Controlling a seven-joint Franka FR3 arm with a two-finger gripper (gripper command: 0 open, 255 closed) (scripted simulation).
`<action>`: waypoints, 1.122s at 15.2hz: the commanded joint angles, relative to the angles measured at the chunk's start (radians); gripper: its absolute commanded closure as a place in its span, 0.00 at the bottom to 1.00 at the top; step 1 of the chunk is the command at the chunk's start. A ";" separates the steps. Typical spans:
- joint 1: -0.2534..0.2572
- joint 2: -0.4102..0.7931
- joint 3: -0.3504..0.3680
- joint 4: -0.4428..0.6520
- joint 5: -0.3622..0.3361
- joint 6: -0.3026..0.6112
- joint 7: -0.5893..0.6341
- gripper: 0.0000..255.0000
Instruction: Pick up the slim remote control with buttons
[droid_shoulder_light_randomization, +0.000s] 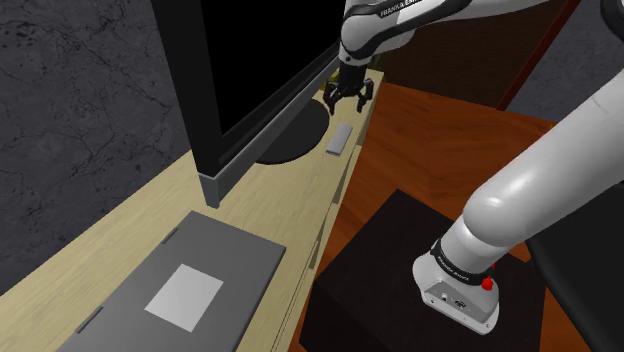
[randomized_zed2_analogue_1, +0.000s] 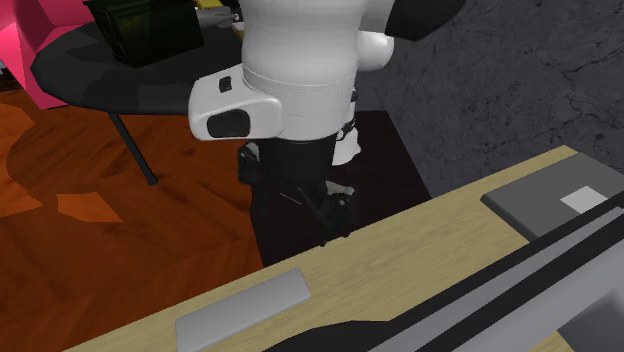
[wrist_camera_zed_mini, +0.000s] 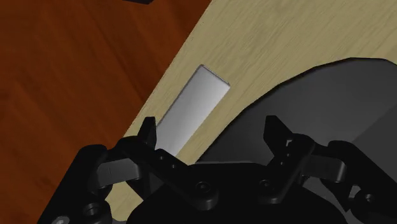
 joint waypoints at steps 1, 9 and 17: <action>-0.016 0.066 -0.012 0.013 0.006 0.050 0.046 0.00; -0.071 0.322 -0.065 0.115 0.056 0.195 0.195 0.00; -0.085 0.433 -0.075 0.124 0.079 0.294 0.220 0.00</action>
